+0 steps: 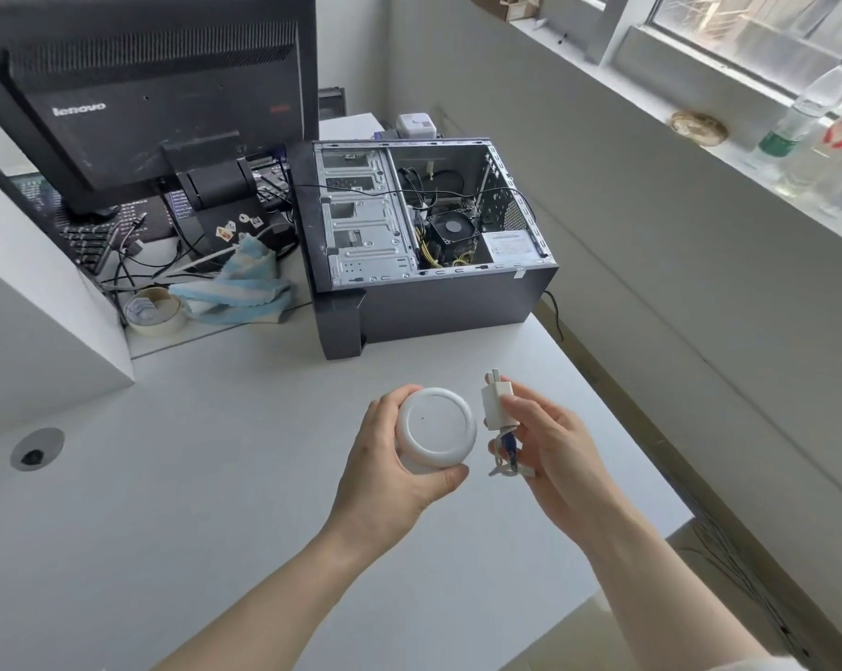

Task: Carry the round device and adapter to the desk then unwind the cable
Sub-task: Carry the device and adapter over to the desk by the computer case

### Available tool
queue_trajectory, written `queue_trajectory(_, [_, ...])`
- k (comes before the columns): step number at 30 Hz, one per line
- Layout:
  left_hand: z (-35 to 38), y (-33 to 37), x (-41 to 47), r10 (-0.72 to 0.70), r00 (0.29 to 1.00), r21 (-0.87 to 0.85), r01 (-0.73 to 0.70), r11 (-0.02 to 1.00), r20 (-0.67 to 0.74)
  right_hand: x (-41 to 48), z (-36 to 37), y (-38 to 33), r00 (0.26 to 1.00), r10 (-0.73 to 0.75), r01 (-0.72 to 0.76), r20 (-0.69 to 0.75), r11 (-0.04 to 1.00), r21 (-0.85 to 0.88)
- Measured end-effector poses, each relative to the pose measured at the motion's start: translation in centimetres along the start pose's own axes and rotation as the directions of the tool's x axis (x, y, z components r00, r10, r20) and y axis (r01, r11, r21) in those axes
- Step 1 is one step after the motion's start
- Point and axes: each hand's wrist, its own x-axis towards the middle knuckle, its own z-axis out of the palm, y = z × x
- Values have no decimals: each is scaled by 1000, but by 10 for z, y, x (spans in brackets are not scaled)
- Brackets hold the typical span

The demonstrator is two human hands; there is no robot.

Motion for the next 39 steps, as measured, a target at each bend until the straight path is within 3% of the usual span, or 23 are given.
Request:
queue_trajectory(13, [33,-3,32,-60,992,-19,58,998,-113,54,-31,-5,992,79,-72,99,995,-72])
queue_trajectory(24, [112,-11,29,-216,929,-79,202,976,-299,102,-94,0,942,213,-167,258,967,-190])
queue_trajectory(32, [160,-34,25,-327,862,-159,287,945,-388,132,-129,18,936,261,-169,236,921,-351])
queue_trajectory(39, [165,-63,19,-369,821,-149,338,929,-436,155,-131,60,972,175,-55,160,822,-567])
